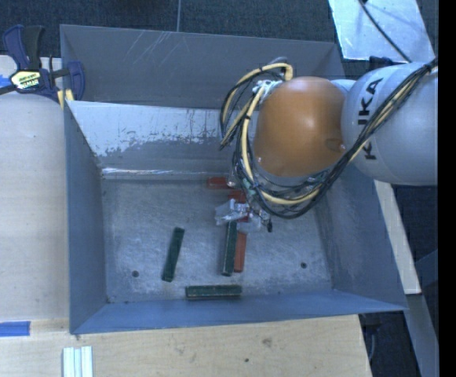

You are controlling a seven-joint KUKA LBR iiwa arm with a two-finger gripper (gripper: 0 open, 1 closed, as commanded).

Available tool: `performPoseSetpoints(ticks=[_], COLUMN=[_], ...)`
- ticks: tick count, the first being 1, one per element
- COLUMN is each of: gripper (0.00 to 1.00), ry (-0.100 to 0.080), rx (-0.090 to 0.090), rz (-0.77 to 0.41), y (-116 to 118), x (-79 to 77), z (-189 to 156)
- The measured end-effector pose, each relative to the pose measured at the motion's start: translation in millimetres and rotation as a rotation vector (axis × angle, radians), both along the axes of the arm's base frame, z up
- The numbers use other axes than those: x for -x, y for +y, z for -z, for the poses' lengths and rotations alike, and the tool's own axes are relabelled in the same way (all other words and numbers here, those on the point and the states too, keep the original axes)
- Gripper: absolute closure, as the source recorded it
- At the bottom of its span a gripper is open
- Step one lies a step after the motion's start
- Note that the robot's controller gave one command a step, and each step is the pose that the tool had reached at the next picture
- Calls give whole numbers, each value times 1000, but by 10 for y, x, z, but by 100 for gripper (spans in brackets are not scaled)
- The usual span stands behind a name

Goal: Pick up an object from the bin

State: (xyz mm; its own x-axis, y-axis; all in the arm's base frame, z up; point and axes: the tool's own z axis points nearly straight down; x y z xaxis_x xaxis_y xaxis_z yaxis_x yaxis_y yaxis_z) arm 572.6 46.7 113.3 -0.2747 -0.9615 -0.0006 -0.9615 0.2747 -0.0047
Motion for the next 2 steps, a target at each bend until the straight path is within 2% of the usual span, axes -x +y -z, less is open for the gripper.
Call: performPoseSetpoints(ticks=[1, 2], gripper=[100, 100], ry=[-7, 8], rx=[-2, -2], rz=[-56, -280], y=[56, 144], x=[64, -21], z=[-1473, -633])
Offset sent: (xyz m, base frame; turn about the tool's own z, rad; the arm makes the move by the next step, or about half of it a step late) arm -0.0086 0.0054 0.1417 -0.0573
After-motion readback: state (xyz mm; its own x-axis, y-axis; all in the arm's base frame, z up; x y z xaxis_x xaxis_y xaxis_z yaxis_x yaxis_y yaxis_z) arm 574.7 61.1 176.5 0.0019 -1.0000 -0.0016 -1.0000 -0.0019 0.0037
